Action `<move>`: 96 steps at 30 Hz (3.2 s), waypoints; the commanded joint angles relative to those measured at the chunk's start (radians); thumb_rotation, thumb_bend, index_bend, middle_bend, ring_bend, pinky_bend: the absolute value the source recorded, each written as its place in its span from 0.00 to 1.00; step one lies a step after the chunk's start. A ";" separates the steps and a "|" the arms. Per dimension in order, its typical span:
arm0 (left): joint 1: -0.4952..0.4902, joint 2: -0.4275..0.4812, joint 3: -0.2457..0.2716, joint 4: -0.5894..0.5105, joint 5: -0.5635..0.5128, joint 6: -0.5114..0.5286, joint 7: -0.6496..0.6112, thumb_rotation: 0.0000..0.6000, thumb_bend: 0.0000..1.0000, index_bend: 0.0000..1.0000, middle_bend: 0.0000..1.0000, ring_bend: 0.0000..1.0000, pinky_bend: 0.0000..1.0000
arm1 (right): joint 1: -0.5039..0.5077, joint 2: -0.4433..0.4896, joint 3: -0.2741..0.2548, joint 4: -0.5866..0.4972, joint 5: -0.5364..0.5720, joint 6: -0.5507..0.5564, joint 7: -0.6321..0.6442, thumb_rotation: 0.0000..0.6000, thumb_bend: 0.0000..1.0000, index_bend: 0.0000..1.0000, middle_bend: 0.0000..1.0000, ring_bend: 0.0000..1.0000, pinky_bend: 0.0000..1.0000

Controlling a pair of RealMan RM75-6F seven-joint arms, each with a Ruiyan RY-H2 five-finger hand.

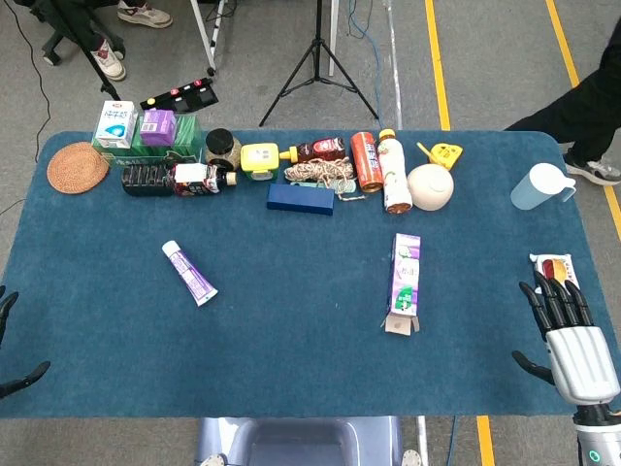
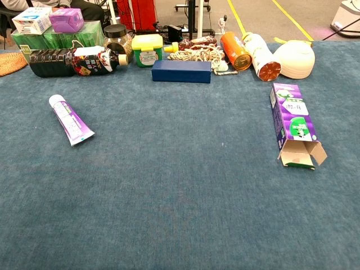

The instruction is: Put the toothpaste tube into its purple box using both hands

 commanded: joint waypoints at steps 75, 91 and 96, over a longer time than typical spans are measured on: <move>-0.819 -0.023 0.060 0.251 -0.049 -1.100 -1.094 1.00 0.02 0.00 0.00 0.00 0.04 | 0.019 -0.015 0.013 0.003 0.053 -0.049 -0.017 1.00 0.00 0.03 0.00 0.00 0.01; -0.865 -0.063 -0.026 0.202 -0.186 -1.139 -0.882 1.00 0.02 0.00 0.00 0.00 0.04 | 0.020 -0.017 0.019 0.010 0.064 -0.049 -0.015 1.00 0.00 0.03 0.00 0.00 0.01; -0.862 -0.085 -0.048 0.197 -0.209 -1.116 -0.826 1.00 0.02 0.00 0.00 0.00 0.04 | 0.022 -0.017 0.020 0.012 0.067 -0.051 -0.014 1.00 0.00 0.03 0.00 0.00 0.01</move>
